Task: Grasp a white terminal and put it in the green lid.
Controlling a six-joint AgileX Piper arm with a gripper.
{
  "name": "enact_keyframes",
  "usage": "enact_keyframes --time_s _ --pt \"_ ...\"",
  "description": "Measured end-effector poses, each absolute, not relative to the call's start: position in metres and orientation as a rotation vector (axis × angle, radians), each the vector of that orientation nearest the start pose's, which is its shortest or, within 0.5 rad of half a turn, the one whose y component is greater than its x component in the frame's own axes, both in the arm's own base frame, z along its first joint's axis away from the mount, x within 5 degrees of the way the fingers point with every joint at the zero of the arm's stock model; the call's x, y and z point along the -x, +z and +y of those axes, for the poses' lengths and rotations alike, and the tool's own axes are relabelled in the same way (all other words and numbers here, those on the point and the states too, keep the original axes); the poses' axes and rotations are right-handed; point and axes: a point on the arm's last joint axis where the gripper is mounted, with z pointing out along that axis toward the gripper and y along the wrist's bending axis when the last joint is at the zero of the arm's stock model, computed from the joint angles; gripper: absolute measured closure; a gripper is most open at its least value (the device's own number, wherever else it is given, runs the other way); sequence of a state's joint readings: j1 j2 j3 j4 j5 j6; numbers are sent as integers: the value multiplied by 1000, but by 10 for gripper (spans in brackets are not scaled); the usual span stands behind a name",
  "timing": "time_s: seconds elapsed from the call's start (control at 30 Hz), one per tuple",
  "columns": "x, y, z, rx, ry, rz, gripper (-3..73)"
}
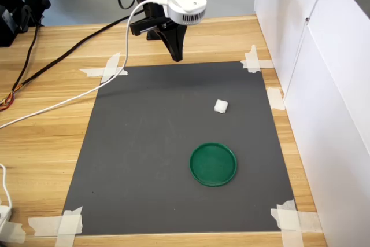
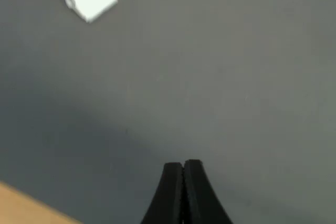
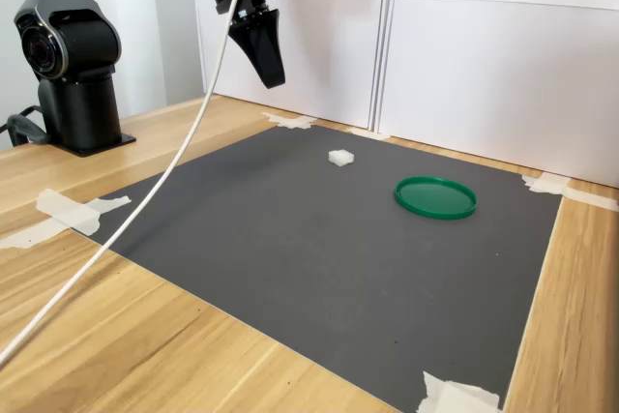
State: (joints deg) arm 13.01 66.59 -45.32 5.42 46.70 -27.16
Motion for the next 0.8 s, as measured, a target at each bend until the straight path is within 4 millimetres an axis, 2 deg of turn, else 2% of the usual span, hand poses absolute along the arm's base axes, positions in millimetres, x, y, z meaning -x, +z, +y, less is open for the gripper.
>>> enact_keyframes --time_s 0.17,0.47,0.67,0.8 --pt "-209 269 55 938 40 2598 716" --pt "-247 288 58 1052 -79 2546 716" --pt "-269 285 62 1175 -95 2559 716" --pt "-285 282 57 1155 -84 2582 716"
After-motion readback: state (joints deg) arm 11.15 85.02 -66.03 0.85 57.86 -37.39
